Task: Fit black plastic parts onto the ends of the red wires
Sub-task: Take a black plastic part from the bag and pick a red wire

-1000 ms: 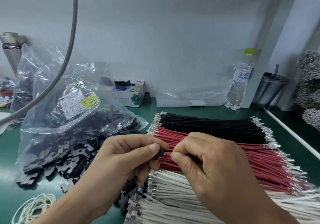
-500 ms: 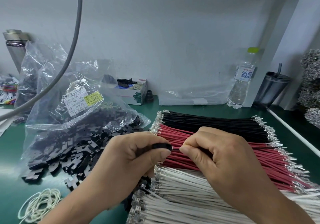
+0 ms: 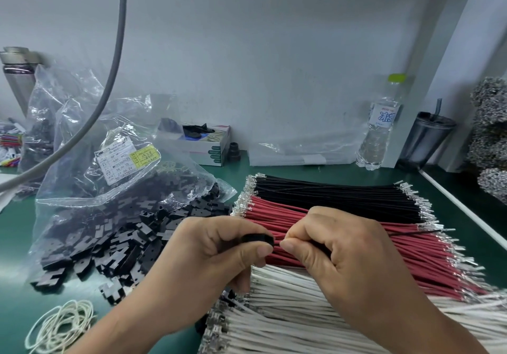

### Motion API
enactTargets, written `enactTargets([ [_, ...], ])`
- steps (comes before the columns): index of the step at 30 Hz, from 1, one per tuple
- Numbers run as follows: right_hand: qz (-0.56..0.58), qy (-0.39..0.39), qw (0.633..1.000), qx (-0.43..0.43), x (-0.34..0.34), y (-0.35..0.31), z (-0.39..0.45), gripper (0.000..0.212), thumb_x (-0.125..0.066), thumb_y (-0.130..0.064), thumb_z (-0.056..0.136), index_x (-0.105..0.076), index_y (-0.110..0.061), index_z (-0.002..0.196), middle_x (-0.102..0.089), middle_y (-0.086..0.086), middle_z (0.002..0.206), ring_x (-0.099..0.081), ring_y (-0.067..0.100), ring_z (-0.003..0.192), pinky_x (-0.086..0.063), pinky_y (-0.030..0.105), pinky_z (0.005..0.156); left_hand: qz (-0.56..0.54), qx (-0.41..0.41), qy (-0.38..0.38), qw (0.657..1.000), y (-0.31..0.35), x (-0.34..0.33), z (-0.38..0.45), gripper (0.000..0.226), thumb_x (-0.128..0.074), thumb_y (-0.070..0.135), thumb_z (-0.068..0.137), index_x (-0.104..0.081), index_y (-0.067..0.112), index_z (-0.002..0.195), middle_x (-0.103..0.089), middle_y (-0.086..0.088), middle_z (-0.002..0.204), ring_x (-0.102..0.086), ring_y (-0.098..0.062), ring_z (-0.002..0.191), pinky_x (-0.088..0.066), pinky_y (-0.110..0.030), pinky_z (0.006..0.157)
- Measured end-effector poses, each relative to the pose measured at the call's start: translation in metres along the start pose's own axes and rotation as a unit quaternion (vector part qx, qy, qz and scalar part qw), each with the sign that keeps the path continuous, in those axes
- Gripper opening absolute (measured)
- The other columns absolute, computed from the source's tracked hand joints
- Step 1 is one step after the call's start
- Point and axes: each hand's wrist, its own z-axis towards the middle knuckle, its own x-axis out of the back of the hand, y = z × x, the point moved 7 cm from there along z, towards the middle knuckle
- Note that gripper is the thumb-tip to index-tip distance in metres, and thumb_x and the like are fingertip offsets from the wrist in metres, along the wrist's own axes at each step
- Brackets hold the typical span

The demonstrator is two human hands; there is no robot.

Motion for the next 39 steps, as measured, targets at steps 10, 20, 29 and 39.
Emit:
enactTargets([
  [10,-0.16,0.083,0.982,0.057,0.027,-0.015,-0.001,0.012,-0.069,-0.035,0.089,-0.073,-0.027,0.081,-0.059,-0.015,0.078,-0.053,0.012,0.073,-0.042,0.024,0.058,0.033,-0.01,0.015,0.999,-0.004,0.01,0.004,0.004,-0.079,0.036,0.091,-0.081,0.032,0.092,-0.075,-0.002,0.072,-0.065,-0.014,0.048,-0.05,-0.024,0.047],
  [20,-0.075,-0.2,0.977,-0.027,-0.024,0.003,-0.017,0.02,-0.061,-0.05,0.092,-0.071,-0.041,0.107,-0.064,-0.018,0.099,-0.052,-0.001,0.094,-0.041,0.018,0.076,0.03,0.012,0.061,0.998,-0.02,0.017,0.007,0.016,-0.083,0.04,0.074,-0.083,0.035,0.09,-0.067,-0.014,0.055,-0.059,-0.014,0.043,-0.05,-0.021,0.046],
  [29,-0.022,-0.195,0.975,-0.105,-0.021,0.01,-0.012,0.022,-0.076,-0.043,0.078,-0.063,-0.045,0.095,-0.059,-0.031,0.099,-0.056,-0.008,0.089,-0.043,0.016,0.074,0.004,0.032,0.072,0.997,-0.017,0.018,0.009,0.022,-0.084,0.027,0.067,-0.085,0.031,0.089,-0.07,-0.012,0.058,-0.06,-0.018,0.047,-0.049,-0.023,0.047],
  [39,-0.002,-0.026,0.997,-0.069,0.016,0.007,-0.006,0.004,-0.065,-0.041,0.089,-0.068,-0.039,0.086,-0.061,-0.015,0.085,-0.061,0.009,0.073,-0.047,0.023,0.056,-0.033,0.035,0.068,0.996,-0.006,0.016,0.007,0.027,-0.083,0.028,0.063,-0.085,0.024,0.09,-0.068,-0.013,0.055,-0.06,-0.017,0.044,-0.051,-0.023,0.046],
])
